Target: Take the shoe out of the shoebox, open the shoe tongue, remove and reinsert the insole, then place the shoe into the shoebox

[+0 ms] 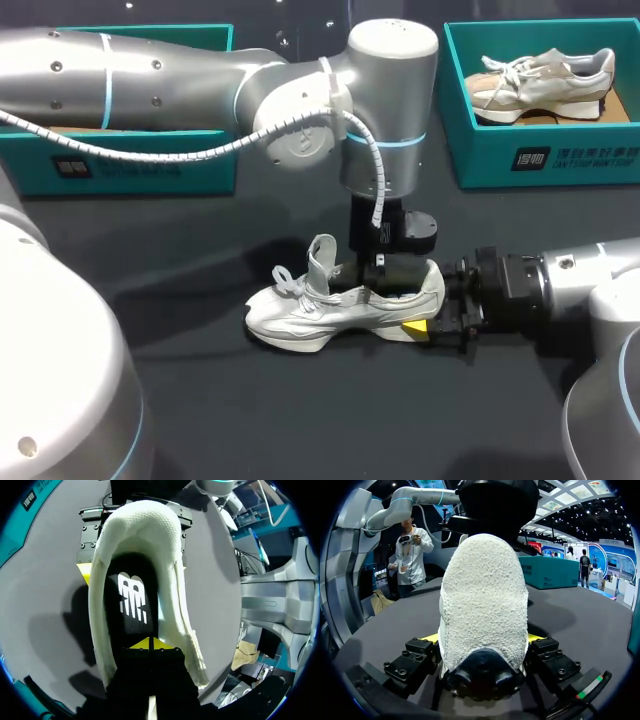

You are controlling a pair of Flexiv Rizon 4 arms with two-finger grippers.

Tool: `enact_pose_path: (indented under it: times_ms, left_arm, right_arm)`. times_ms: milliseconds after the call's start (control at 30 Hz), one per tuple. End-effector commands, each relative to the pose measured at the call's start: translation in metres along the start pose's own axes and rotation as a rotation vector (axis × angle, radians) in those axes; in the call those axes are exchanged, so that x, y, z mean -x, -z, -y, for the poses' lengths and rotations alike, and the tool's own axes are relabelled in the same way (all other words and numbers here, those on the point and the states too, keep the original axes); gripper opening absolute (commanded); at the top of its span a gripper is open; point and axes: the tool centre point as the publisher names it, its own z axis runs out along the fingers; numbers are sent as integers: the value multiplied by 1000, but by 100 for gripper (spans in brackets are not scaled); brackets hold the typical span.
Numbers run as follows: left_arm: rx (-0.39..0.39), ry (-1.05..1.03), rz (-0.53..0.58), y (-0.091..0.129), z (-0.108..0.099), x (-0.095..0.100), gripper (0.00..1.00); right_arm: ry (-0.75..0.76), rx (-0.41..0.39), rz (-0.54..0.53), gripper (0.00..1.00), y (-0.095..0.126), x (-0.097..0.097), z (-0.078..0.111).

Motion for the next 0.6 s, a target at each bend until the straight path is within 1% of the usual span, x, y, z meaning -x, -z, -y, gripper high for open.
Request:
enact_pose_path:
  times_ms: [33, 133, 167, 267, 333, 433, 600]
  left_arm:
    - [-12, -6, 0, -3, -6, -4, 0]
    - [-19, -17, 1, -3, -7, -5, 0]
    - [-20, -21, 3, -4, -7, -6, 4]
    - [-25, -28, 12, -6, -6, -7, 22]
    - [-27, -28, 26, -9, -5, -7, 25]
    - [-27, -28, 47, -13, -3, -6, 33]
    - [-32, -20, 102, -21, 0, -4, 35]
  right_arm:
    - [0, -3, 1, 0, 1, 0, 0]
    - [0, -3, 1, 0, 1, 0, 0]
    - [0, -3, 1, 0, 1, 0, 0]
    - [0, -3, 1, 0, 1, 0, 0]
    - [0, -3, 1, 0, 1, 0, 0]
    - [0, -3, 1, 0, 1, 0, 0]
    - [0, -3, 1, 0, 1, 0, 0]
